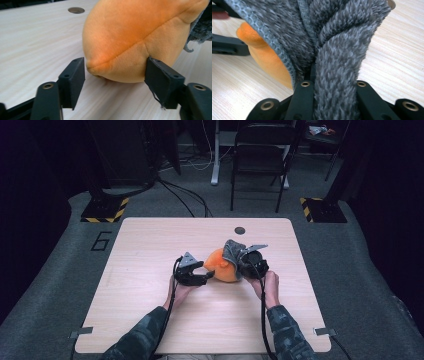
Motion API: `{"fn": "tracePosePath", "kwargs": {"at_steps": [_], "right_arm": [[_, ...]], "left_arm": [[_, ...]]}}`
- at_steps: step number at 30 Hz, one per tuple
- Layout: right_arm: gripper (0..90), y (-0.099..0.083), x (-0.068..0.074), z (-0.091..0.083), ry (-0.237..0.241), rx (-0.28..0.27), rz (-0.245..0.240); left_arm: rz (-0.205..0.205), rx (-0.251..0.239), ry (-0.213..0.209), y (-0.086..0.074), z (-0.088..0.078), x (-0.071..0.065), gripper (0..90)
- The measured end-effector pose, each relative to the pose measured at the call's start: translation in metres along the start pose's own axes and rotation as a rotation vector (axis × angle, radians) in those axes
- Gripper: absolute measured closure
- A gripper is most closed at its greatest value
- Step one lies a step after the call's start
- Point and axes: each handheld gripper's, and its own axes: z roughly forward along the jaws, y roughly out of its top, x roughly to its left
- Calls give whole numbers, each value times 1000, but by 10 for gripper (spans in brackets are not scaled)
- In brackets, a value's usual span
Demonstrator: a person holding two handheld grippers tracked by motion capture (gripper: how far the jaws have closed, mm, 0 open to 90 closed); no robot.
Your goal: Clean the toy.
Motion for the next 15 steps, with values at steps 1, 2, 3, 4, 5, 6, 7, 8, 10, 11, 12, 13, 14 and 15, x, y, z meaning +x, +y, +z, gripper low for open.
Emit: {"fn": "tracePosePath", "kwargs": {"at_steps": [1,2,3,4,5,6,7,8,10,11,12,13,14,15], "right_arm": [[791,0,-1,0,4,3,-2],[791,0,-1,0,6,4,0],[791,-1,-1,-1,6,6,4],[791,-1,-1,-1,2,6,6],[791,-1,-2,-2,1,7,6],[791,-1,-2,-2,2,7,4],[791,-1,-3,-3,-3,8,3],[791,-1,-2,-3,-1,9,7],[791,0,-2,-4,-4,12,7],[791,1,-2,-5,-5,9,2],[791,1,-3,-6,-9,5,-2],[792,2,-3,-8,-14,0,3],[791,3,-4,-10,-17,-2,6],[791,3,-6,-13,-19,-7,11]], "left_arm": [[-5,-5,0,0,1,0,372],[-2,-13,-3,0,2,0,414],[-15,-22,-13,0,2,-1,479],[-3,-26,-8,0,2,-2,530],[-1,-23,-12,1,1,-3,591],[2,-31,-10,1,2,-4,629],[9,-30,-8,1,2,-5,665],[19,-32,3,2,3,-6,691],[23,-31,11,2,2,-8,734],[22,-42,18,3,3,-9,751],[34,-49,29,4,2,-10,758],[45,-49,34,6,1,-12,766],[67,-54,45,8,0,-15,769],[70,-66,50,10,-1,-16,774]]}}
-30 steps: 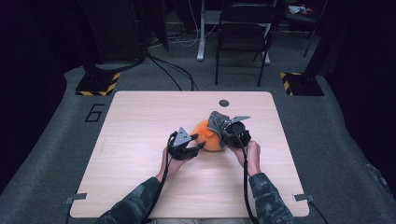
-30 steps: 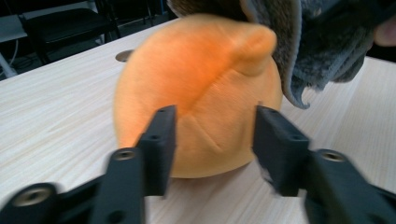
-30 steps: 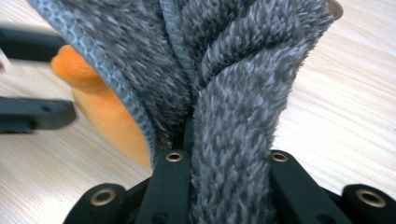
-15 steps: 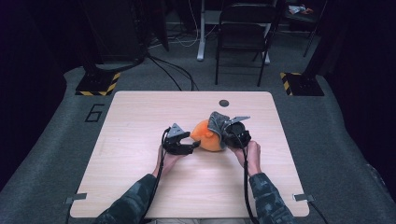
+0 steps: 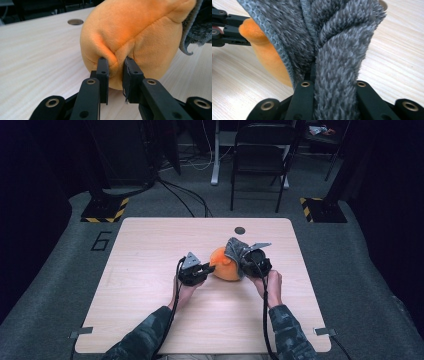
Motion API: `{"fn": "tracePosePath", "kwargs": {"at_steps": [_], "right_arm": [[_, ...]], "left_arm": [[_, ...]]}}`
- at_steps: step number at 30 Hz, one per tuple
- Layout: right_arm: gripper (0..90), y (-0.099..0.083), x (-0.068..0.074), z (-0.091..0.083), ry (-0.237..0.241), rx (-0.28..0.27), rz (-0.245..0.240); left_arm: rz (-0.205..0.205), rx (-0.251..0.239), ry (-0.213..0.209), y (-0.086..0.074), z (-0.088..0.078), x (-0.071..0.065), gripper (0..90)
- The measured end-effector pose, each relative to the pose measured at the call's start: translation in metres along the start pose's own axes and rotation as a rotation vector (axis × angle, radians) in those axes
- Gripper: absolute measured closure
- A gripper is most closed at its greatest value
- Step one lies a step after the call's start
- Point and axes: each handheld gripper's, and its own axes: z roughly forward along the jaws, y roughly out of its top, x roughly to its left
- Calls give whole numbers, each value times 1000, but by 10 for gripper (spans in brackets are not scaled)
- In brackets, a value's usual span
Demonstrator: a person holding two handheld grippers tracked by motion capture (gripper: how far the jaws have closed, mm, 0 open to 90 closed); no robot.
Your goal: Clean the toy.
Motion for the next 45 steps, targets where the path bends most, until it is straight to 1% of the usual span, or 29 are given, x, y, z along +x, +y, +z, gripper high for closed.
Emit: {"fn": "tracePosePath", "kwargs": {"at_steps": [3,4,6,7,9,10,11,13,16,17,18,19,20,21,22,23,24,25,27,29,31,33,35,37,40,41,42,43,45], "right_arm": [[791,2,-4,-7,-9,-14,15],[792,2,-6,-9,-9,-30,16],[791,5,-9,-16,-6,-45,32],[792,6,-9,-19,-2,-61,33],[791,10,-9,-29,-1,-78,41],[791,12,-8,-33,5,-94,41],[791,14,-6,-37,10,-103,49],[791,18,-2,-44,14,-122,16],[790,24,9,-50,30,-132,-6],[790,25,14,-50,39,-136,-19],[790,27,19,-49,46,-128,-21],[790,28,24,-47,54,-121,-28],[790,28,30,-44,65,-117,-27],[789,29,33,-40,70,-108,-32],[789,29,36,-37,68,-88,-38],[789,29,38,-34,63,-78,-29],[789,28,37,-29,62,-71,-32],[789,27,37,-24,51,-56,-24],[790,24,35,-16,37,-29,-36],[791,21,31,-12,36,-19,-27],[792,20,27,-11,39,-11,-15],[792,19,23,-11,32,-3,-8],[792,17,19,-10,20,2,-7],[792,14,13,-8,0,14,8],[792,10,4,-7,-35,28,26],[791,9,0,-7,-19,23,45],[792,7,-3,-7,7,12,49],[792,7,-3,-8,6,17,54],[792,8,-1,-8,1,15,38]], "left_arm": [[23,-28,13,10,-7,-3,782],[39,-43,20,13,-9,-4,783],[52,-52,28,19,-13,-6,783],[70,-47,36,22,-15,-6,783],[73,-53,44,25,-17,-8,783],[93,-49,55,27,-17,-10,782],[106,-43,56,29,-18,-12,782],[117,-29,55,31,-18,-15,781],[123,-23,59,32,-16,-19,778],[117,-26,54,32,-16,-20,777],[117,-14,40,32,-15,-21,776],[120,-18,43,32,-14,-23,774],[123,-12,24,33,-14,-24,774],[135,-7,23,33,-13,-26,775],[132,-13,21,32,-12,-28,775],[139,-13,17,32,-11,-29,776],[137,0,4,32,-10,-31,777],[146,3,2,31,-9,-32,777],[151,18,0,30,-7,-32,779],[141,15,-5,28,-4,-31,780],[145,16,-8,28,-3,-31,782],[137,11,-12,28,-1,-32,783],[140,15,-19,27,0,-31,786],[131,13,-28,27,0,-31,798],[134,11,-33,26,1,-30,846],[135,14,-36,26,1,-30,846],[130,19,-44,26,1,-30,847],[129,20,-44,26,1,-30,847],[133,18,-38,26,1,-29,849]]}}
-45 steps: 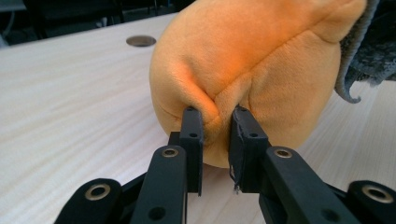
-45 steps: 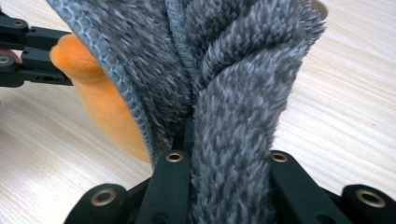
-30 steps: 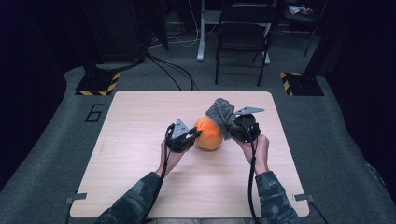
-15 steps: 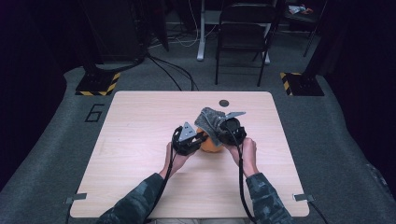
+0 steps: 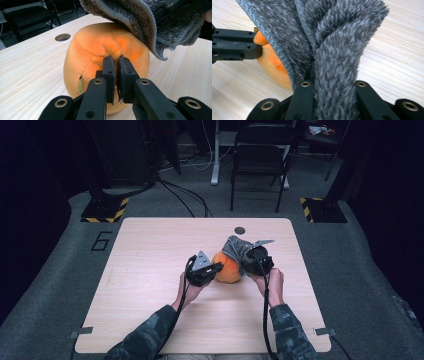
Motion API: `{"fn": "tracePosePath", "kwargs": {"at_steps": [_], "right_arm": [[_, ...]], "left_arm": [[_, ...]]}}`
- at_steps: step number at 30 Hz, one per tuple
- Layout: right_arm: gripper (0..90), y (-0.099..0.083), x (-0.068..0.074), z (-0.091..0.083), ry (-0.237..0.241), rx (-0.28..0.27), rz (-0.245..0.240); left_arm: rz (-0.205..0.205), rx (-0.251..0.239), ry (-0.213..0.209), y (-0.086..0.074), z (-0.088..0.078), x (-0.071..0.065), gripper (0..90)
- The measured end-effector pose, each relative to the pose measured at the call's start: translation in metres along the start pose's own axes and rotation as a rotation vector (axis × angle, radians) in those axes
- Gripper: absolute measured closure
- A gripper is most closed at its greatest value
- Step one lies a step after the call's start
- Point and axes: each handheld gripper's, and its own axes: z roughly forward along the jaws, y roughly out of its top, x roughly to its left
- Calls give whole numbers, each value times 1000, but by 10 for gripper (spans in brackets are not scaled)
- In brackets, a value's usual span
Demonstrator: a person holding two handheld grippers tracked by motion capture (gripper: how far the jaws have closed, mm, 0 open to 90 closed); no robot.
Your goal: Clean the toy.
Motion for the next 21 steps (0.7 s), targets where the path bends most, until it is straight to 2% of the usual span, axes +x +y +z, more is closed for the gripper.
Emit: {"fn": "tracePosePath", "kwargs": {"at_steps": [5,8,9,11,12,14,17,21], "right_arm": [[791,1,0,-2,-7,12,-1],[791,0,-7,-2,-72,33,-8],[791,-1,-11,-2,-80,38,0],[790,-3,-16,-2,-71,41,28],[790,-2,-16,-4,-70,34,23],[790,2,-9,-12,-67,15,10],[790,11,8,-22,-20,-26,-30],[790,16,37,-19,15,-25,-104]], "left_arm": [[9,5,5,-1,1,-1,858],[0,8,8,-3,0,1,859],[-8,3,14,-4,0,2,858],[-19,6,18,-4,-1,4,859],[-20,6,14,-4,-1,5,859],[-14,4,20,-4,-1,5,859],[-17,0,23,-4,-1,4,859],[1,7,20,-3,-1,1,859]]}}
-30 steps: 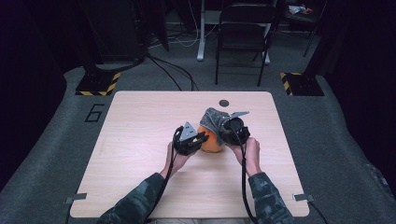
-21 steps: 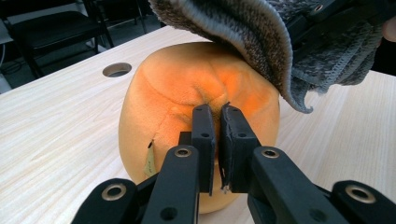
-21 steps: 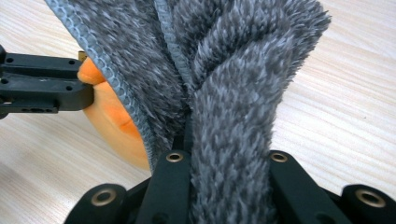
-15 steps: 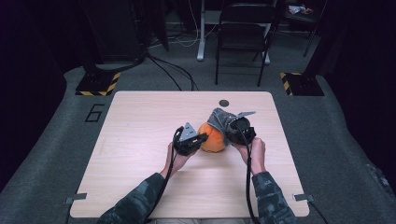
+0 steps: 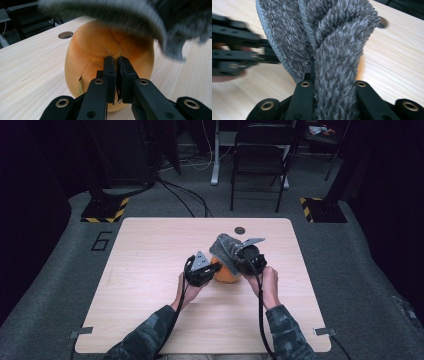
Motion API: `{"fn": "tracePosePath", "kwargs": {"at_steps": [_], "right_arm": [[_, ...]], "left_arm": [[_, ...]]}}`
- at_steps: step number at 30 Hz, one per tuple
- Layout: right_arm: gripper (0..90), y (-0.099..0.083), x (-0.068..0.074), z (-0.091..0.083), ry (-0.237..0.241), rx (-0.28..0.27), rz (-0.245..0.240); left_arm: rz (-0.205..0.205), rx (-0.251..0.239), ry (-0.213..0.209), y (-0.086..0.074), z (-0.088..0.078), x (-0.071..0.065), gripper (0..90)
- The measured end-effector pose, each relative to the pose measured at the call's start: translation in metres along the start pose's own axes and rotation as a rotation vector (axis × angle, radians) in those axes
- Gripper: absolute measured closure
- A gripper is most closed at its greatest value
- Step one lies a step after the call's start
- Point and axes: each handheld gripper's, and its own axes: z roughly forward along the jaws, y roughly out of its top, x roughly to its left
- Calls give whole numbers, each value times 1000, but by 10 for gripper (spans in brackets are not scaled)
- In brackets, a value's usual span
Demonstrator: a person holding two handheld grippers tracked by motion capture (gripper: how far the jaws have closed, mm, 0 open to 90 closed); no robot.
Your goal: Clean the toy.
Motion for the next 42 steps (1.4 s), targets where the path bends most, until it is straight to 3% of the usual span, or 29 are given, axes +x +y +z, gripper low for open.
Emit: {"fn": "tracePosePath", "kwargs": {"at_steps": [3,7,20,24,30,33,35,37,42], "right_arm": [[790,-1,8,11,6,27,-21],[790,-4,5,16,12,36,-7],[790,-10,-17,13,7,56,44],[791,-13,-27,11,-42,67,55],[791,-20,-31,20,-42,80,62],[791,-20,-31,20,-48,77,60],[791,-20,-33,20,-59,79,56],[791,-21,-35,20,-75,84,68],[790,-24,-40,20,-62,79,88]], "left_arm": [[-10,5,-5,-1,0,0,859],[-5,9,-5,-1,1,0,859],[-2,4,1,-2,3,0,860],[-1,8,-2,-2,3,1,860],[-2,0,3,-2,3,0,850],[9,-26,14,0,-1,-1,744],[15,-38,53,1,-2,-2,578],[-4,-37,57,-1,-2,1,487],[-4,22,21,-10,13,-2,445]]}}
